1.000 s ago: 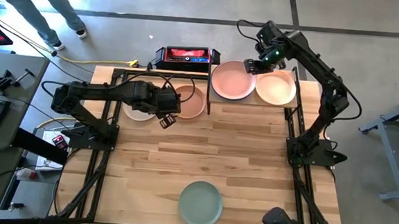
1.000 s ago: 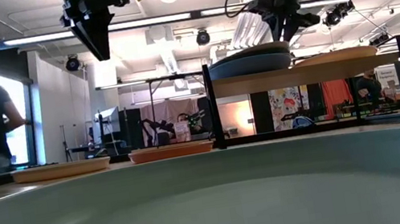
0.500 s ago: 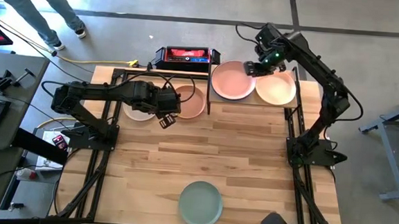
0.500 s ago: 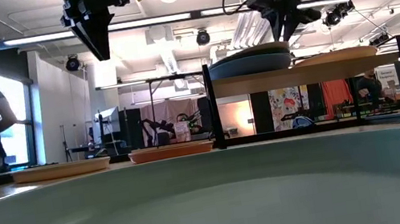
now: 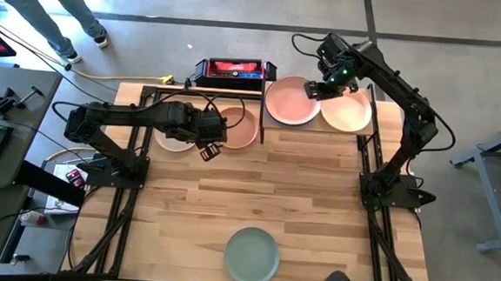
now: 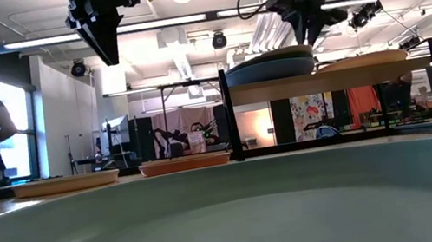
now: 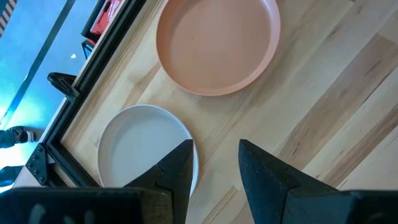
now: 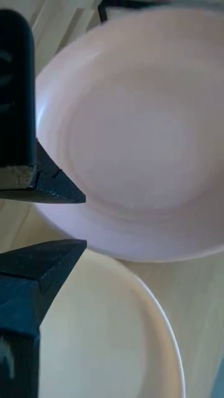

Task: Place and stack plates onto a shelf
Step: Stack the brown plate on top of the dark green plate on the shelf, then stack the orange plate on top of the light orange plate on the shelf

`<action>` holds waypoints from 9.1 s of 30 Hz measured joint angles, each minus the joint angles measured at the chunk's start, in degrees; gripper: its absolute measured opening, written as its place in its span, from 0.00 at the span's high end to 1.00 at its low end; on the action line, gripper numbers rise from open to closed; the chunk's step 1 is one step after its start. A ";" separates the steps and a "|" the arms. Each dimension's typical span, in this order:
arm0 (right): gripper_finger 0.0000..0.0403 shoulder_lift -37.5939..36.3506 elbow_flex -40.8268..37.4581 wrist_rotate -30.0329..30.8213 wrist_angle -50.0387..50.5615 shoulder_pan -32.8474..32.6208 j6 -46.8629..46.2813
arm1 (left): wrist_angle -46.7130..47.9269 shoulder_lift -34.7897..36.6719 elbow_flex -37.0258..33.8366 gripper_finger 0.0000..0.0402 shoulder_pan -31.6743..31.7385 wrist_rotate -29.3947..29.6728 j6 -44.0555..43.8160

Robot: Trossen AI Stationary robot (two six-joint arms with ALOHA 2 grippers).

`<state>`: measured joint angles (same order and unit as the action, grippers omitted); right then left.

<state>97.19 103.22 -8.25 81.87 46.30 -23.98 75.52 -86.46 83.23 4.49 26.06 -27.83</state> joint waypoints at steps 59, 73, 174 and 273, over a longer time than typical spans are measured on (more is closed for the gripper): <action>0.79 0.54 29.40 -1.45 8.15 -4.32 28.54 | -3.45 -20.09 -0.05 0.71 13.62 -17.18 37.79; 0.79 0.54 29.38 -1.47 8.15 -4.32 28.55 | -13.79 -20.09 -0.05 0.71 34.22 -22.45 19.75; 0.79 0.82 29.35 18.85 5.95 -29.75 1.41 | -11.86 11.18 -0.03 1.00 25.95 -17.90 12.51; 1.00 14.94 29.35 35.03 1.78 -43.97 -5.78 | -23.37 9.62 0.01 0.69 10.35 -19.28 4.67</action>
<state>112.14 132.57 26.79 83.65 2.33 -29.76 52.15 -76.83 83.24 14.84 6.79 -23.16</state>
